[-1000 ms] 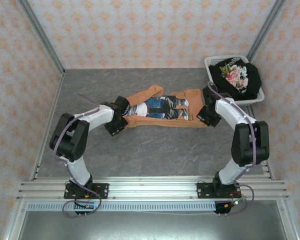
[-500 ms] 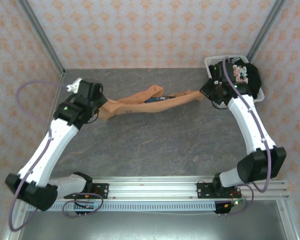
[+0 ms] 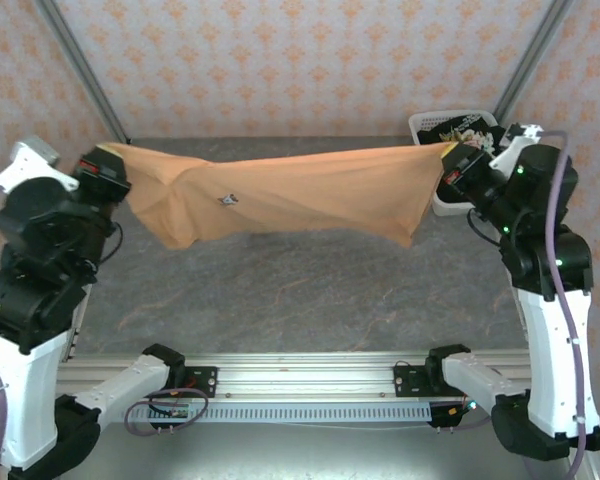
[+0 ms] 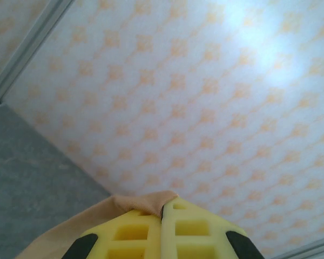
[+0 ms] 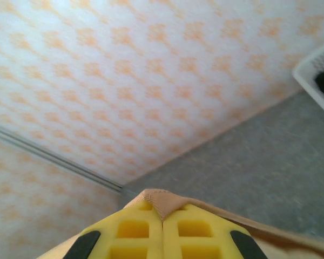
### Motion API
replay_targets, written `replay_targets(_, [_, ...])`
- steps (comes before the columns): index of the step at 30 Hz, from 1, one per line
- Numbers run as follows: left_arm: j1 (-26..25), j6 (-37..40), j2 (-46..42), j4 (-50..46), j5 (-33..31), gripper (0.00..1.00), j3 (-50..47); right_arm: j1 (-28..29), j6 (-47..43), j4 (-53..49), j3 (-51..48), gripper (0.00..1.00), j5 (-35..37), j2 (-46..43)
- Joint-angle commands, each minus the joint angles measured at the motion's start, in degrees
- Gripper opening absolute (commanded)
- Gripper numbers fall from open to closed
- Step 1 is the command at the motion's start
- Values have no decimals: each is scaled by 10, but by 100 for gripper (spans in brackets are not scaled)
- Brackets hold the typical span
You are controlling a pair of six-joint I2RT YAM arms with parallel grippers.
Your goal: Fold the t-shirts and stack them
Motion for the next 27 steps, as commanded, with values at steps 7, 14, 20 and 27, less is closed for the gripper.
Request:
replay_targets(7, [83,29,260,-98,71,0,227,2,76,109,61,0,-69,192])
replay_targets(14, [176,63,426,-61,186,0,350,1,75,140,183,0,-92,366])
replay_targets(20, [187,77,499,-39,241,0,513,-15,72,97,376,0,-85,472])
replay_targets(27, [189,88,435,0,229,0,518,-62,87,52,561,0,-83,548])
